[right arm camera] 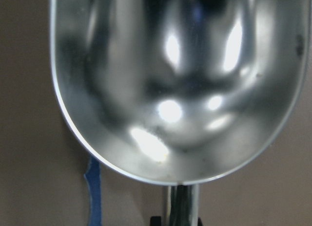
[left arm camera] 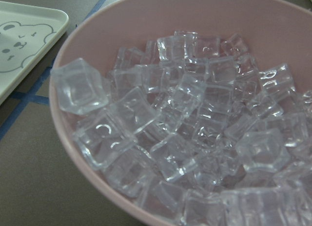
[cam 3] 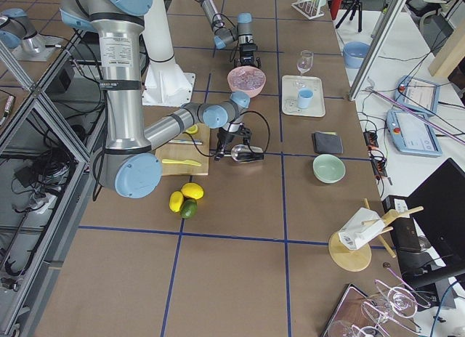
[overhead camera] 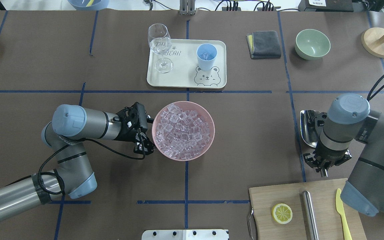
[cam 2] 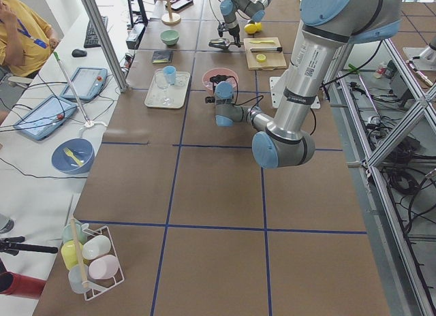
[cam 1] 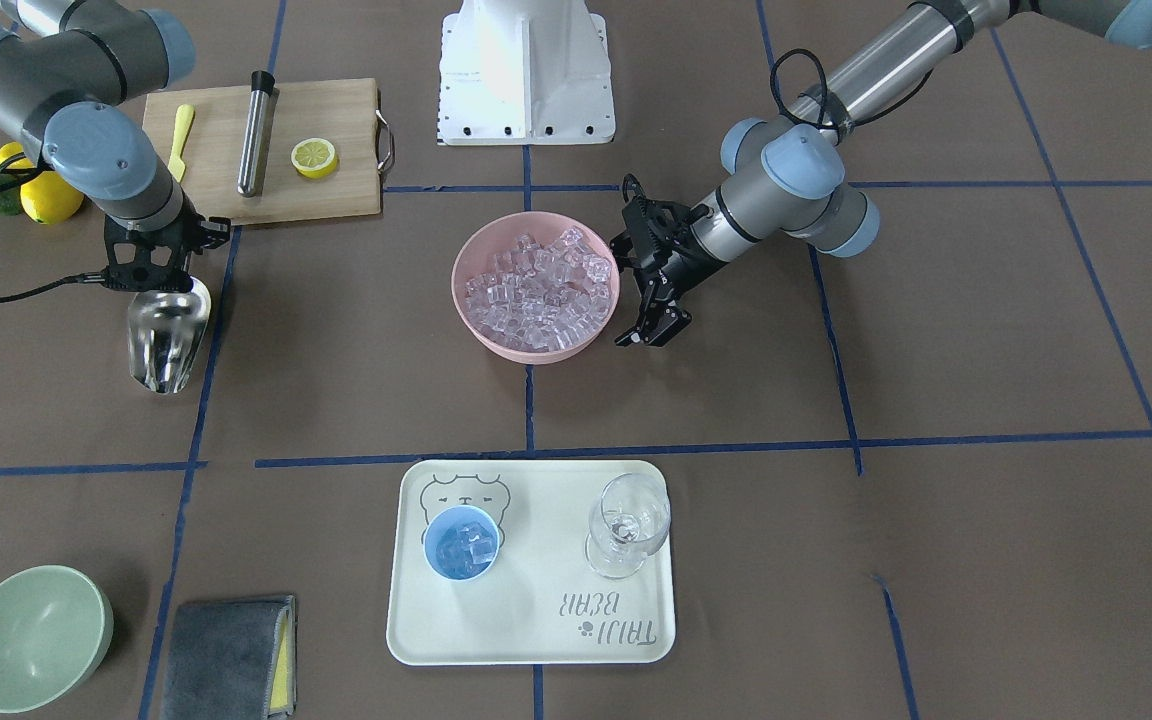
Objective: Put ice in cup with scoop
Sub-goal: 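Lower the scoop onto the table, open the right gripper and withdraw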
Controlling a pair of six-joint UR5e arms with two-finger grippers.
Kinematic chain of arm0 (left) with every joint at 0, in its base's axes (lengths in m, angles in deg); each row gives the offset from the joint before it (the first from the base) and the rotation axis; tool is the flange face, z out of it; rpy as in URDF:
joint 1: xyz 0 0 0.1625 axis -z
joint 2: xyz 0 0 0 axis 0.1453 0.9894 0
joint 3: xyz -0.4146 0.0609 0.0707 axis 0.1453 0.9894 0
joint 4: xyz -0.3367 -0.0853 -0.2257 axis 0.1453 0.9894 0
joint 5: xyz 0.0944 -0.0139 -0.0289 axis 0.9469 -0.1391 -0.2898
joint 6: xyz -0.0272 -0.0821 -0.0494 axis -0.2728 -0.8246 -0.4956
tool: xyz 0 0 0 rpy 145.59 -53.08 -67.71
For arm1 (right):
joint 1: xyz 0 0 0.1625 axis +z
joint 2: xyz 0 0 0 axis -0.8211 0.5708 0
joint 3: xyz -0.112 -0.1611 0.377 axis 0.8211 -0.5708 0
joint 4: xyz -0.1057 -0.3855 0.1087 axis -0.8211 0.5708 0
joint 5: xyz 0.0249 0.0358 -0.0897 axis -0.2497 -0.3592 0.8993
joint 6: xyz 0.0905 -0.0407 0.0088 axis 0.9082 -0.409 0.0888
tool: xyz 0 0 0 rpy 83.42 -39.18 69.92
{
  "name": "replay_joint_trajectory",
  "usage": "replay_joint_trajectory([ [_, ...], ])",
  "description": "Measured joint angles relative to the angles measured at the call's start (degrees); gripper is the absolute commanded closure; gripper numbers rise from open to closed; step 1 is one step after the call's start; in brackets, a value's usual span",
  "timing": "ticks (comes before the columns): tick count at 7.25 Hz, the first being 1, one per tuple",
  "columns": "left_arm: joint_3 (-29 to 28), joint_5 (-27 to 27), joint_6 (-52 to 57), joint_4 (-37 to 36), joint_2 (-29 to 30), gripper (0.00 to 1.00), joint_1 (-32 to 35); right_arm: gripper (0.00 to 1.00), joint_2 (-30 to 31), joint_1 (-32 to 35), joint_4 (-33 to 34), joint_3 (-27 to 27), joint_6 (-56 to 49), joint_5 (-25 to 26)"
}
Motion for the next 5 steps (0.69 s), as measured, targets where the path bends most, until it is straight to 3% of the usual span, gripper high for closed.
replay_joint_trajectory([
  [3, 0.0, 1.2, 0.0, 0.0, 0.2, 0.00, 0.0, 0.00, -0.7, 0.7, -0.1, 0.2, 0.1, 0.3],
  [5, 0.0, 1.5, 0.0, 0.0, 0.2, 0.00, 0.0, 0.00, -2.2, 4.2, -0.1, 2.5, -0.2, 3.5],
])
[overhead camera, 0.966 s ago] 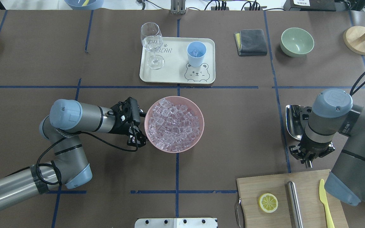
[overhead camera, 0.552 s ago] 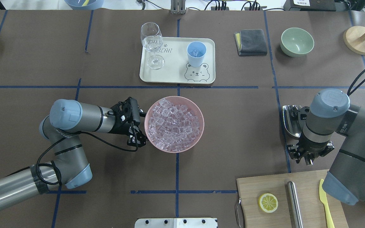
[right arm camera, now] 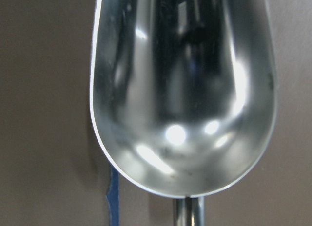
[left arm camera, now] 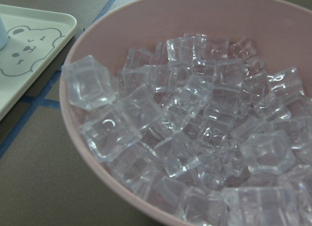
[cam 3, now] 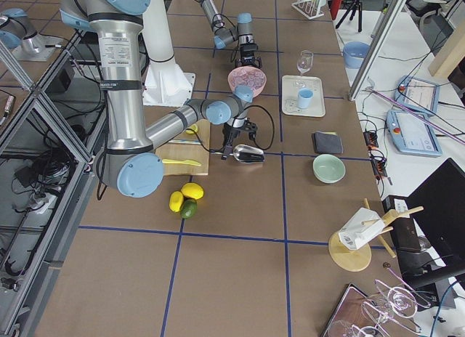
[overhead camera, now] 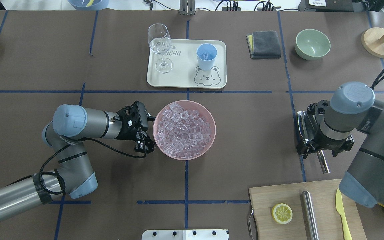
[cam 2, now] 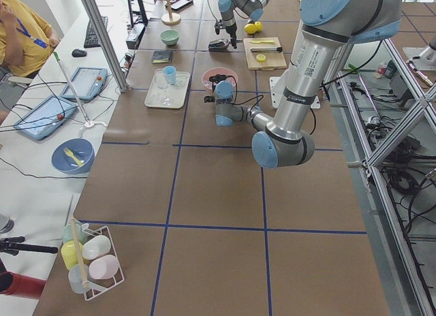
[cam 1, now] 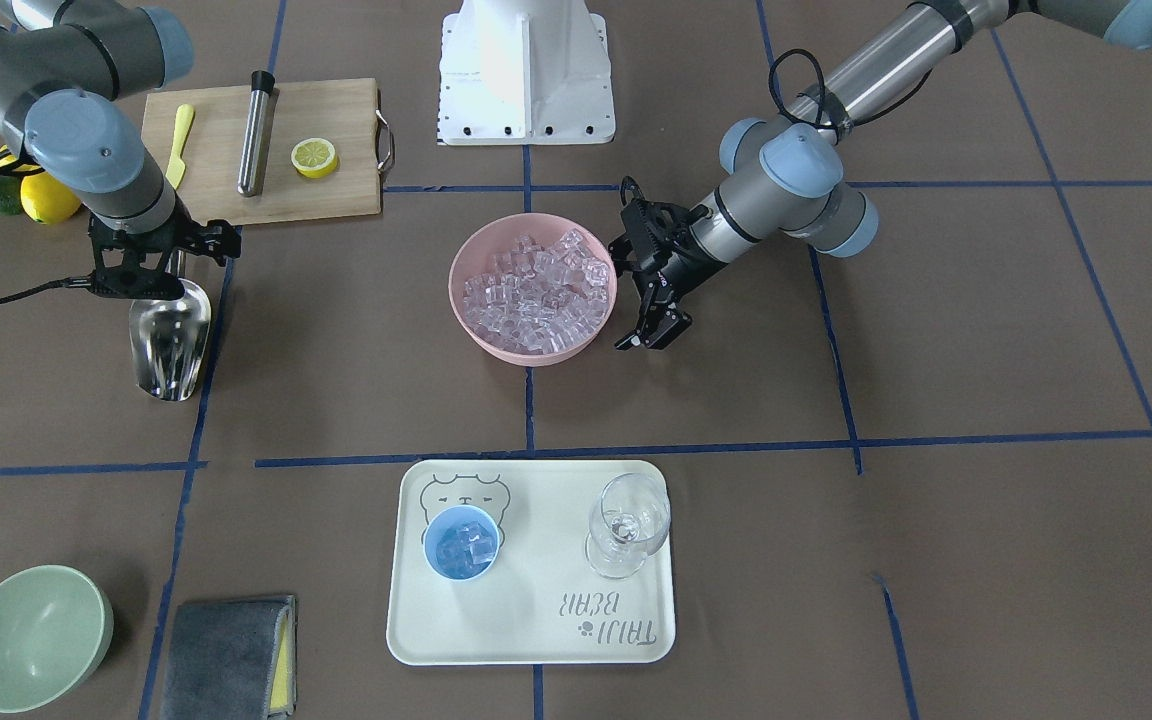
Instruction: Put ice in cup with scoop
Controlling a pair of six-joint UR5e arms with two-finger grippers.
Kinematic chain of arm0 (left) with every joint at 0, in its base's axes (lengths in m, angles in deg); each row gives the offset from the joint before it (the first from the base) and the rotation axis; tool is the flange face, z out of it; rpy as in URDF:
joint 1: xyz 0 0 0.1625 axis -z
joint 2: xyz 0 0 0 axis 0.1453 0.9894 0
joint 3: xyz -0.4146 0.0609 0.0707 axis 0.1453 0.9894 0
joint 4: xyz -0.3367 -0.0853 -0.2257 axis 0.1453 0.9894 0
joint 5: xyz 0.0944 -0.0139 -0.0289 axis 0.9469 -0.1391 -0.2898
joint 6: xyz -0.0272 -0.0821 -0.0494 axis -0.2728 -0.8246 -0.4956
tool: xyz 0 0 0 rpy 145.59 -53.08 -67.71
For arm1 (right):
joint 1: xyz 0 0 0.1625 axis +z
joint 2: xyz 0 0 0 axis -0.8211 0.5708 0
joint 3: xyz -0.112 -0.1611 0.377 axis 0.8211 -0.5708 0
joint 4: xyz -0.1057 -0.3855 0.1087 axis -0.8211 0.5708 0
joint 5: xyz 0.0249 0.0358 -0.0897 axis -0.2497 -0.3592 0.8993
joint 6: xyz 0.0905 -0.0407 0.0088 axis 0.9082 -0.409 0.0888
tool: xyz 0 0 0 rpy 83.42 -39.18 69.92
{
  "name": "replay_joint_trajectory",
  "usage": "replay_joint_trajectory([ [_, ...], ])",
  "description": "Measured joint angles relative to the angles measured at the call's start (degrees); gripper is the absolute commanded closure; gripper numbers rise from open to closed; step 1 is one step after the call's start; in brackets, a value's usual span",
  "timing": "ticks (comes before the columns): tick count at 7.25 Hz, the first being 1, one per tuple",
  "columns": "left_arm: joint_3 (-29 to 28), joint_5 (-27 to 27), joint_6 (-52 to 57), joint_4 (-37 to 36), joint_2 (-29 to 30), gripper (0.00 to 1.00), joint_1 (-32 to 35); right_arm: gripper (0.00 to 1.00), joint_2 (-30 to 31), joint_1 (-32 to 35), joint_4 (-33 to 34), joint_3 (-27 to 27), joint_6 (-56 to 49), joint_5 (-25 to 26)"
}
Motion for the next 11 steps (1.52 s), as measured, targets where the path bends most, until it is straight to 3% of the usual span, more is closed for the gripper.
replay_joint_trajectory([
  [3, 0.0, 0.0, 0.0, 0.0, -0.1, 0.00, 0.1, 0.00, -1.5, 11.2, 0.2, 2.6, -10.3, 3.2],
  [5, 0.0, 0.1, 0.0, 0.0, -0.2, 0.00, 0.1, 0.00, 0.0, 23.0, 0.7, 2.0, -26.9, -0.9],
  [8, 0.2, 0.0, 0.1, 0.1, -0.5, 0.00, 0.3, 0.00, 8.9, 38.8, 0.5, 0.4, -50.5, -7.3],
  [11, 0.4, 0.2, 0.1, 0.1, -0.7, 0.00, 2.9, 0.00, 17.1, 50.0, 0.2, -3.7, -64.0, -12.4],
])
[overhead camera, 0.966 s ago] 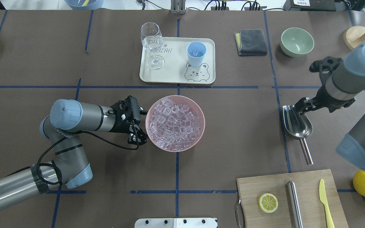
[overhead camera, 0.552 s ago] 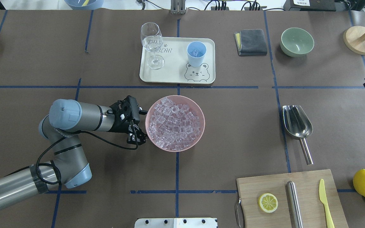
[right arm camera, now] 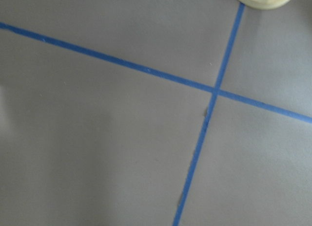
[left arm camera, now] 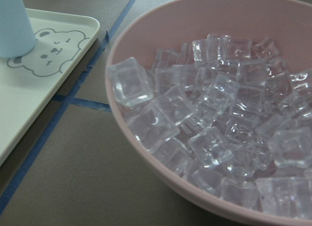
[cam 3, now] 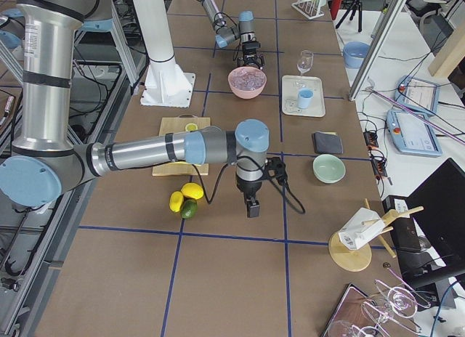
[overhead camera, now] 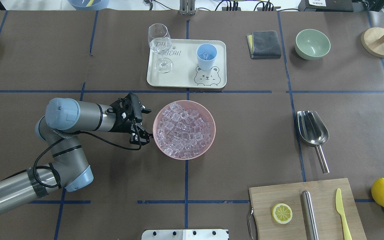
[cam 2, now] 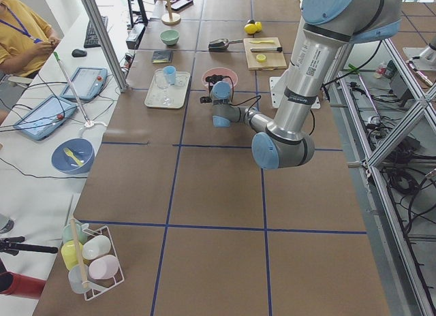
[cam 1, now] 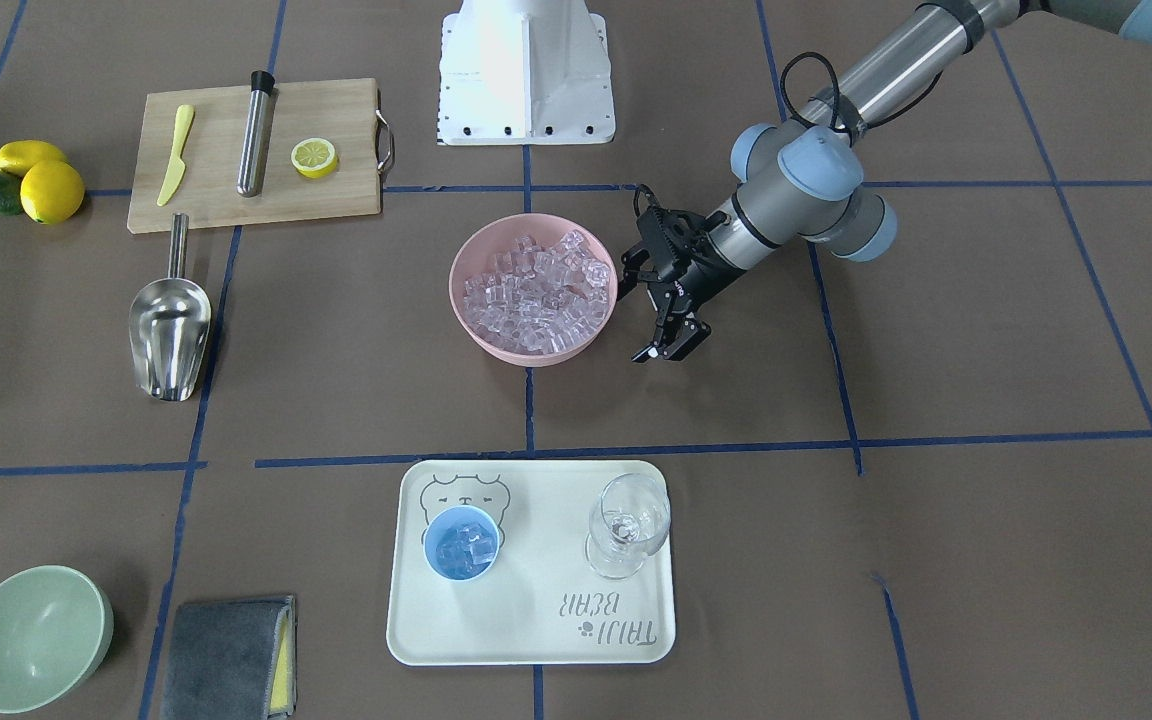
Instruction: Put ice in cup with scoop
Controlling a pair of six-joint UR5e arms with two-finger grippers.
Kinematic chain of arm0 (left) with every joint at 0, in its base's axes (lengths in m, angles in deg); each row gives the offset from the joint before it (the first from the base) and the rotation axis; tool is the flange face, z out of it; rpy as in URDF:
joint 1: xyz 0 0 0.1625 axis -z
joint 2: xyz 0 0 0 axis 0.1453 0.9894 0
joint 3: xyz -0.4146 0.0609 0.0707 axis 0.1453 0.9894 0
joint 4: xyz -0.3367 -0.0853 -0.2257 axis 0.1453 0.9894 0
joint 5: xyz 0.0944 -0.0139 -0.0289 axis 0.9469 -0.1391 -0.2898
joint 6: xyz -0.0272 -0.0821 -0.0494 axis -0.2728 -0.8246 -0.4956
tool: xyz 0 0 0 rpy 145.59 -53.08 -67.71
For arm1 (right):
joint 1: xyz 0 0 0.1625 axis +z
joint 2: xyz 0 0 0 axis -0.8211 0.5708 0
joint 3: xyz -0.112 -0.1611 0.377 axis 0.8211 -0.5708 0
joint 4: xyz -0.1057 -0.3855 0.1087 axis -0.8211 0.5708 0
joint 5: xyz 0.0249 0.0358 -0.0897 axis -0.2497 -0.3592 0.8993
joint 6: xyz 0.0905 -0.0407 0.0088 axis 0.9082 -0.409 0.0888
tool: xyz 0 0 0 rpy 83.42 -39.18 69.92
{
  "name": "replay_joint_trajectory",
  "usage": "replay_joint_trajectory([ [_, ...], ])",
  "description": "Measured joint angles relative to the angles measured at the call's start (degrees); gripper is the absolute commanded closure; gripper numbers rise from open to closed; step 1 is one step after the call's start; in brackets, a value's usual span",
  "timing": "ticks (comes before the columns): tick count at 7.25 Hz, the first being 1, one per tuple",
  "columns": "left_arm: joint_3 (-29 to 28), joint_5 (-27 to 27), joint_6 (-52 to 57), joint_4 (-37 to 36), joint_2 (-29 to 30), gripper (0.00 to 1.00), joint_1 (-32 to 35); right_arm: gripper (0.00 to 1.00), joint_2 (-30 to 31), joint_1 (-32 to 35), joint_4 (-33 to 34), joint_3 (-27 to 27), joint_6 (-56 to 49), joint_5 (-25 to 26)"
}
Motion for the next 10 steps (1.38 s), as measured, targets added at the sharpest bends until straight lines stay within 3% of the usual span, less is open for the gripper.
replay_joint_trajectory([
  [3, 0.3, -0.6, 0.1, -2.2, -2.9, 0.00, 6.8, 0.00, 2.2, 2.4, 0.0, -1.5, -0.8, -0.7],
  [4, 0.9, -2.3, 0.2, -7.5, -3.9, 0.00, 10.3, 0.00, 2.2, 2.5, -0.1, -1.6, -0.8, -0.7],
  [8, 10.1, -8.8, 0.3, -42.4, -5.2, 0.00, 29.2, 0.00, 1.9, 2.5, 0.0, -1.9, -1.0, -0.7],
  [10, 10.8, -12.3, 0.4, -56.1, -5.4, 0.00, 40.2, 0.00, 1.6, 2.5, -0.1, -2.1, -0.7, -0.7],
])
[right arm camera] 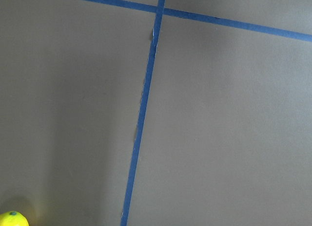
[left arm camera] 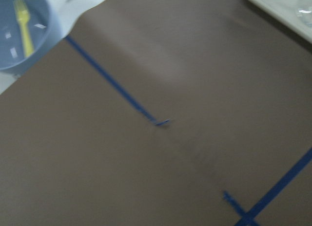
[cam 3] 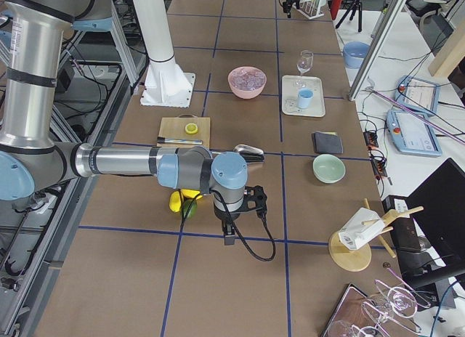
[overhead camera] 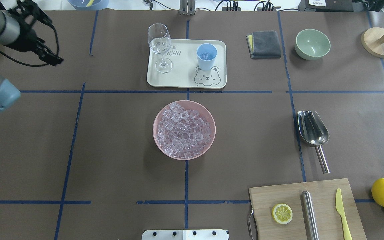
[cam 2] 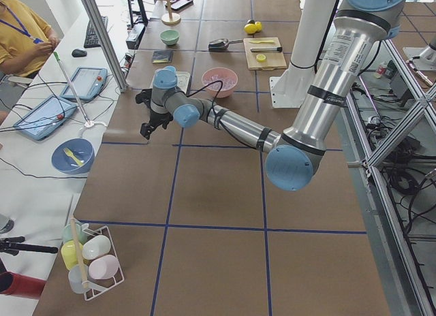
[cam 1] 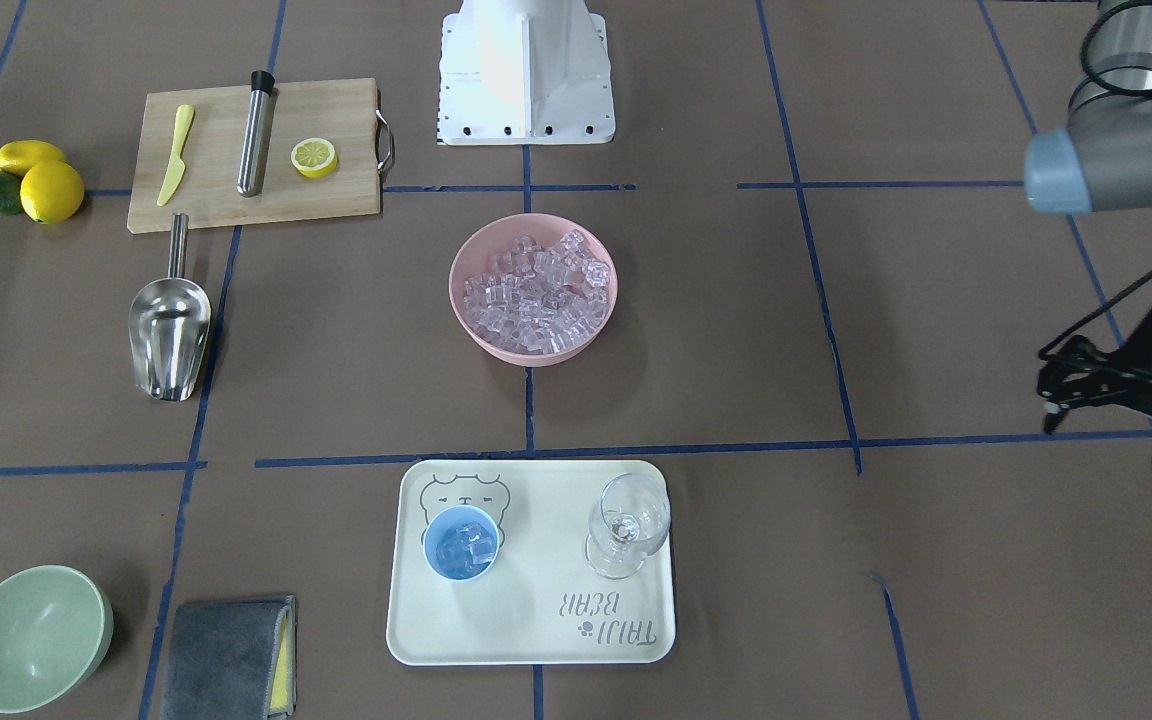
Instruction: Put ice in cup with scoop
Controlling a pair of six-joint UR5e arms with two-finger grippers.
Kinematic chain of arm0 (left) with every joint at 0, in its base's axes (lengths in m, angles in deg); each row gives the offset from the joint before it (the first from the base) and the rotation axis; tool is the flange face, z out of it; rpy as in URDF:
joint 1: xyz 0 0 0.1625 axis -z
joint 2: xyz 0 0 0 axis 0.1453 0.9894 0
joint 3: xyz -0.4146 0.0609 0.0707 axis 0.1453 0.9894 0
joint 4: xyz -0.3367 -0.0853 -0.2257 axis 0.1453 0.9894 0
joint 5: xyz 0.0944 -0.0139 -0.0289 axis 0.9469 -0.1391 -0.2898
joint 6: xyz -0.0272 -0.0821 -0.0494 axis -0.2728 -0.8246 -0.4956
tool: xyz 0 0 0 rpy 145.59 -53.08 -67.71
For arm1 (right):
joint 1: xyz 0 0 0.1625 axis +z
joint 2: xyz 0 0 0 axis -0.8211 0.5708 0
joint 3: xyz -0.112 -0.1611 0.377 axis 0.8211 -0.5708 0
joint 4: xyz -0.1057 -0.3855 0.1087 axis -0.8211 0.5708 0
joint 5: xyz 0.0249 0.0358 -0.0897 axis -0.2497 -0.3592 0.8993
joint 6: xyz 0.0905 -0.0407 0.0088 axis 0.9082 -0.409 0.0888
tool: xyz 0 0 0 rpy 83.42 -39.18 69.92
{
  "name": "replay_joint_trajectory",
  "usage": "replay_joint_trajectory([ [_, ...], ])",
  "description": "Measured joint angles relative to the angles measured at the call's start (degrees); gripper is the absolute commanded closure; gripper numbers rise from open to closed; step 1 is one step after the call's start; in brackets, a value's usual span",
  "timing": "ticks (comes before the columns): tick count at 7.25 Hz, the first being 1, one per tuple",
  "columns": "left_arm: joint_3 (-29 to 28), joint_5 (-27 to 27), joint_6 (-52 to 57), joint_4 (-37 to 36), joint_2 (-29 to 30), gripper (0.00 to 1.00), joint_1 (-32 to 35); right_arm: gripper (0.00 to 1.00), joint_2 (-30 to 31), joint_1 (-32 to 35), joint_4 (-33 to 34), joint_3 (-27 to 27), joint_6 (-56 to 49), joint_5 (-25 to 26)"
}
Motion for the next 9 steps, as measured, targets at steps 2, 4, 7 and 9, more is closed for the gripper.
replay_joint_trajectory([
  [2, 0.1, -4.5, 0.0, -12.6, -1.5, 0.00, 9.8, 0.00, 0.0, 0.1, 0.0, -0.5, 0.0, 0.2],
  [4, 0.2, -8.3, 0.0, -16.5, -8.1, 0.00, 17.8, 0.00, -0.1, 0.2, 0.0, -0.9, -0.1, 0.1],
  [7, 0.9, -14.9, 0.0, -14.0, -16.7, 0.00, 21.4, 0.00, -0.5, 0.9, -0.1, -1.9, -0.5, 0.4],
  [9, 1.8, -15.4, -0.1, -12.4, -17.3, 0.00, 21.4, 0.00, -0.6, 0.9, -0.2, -1.6, -0.8, 0.5],
])
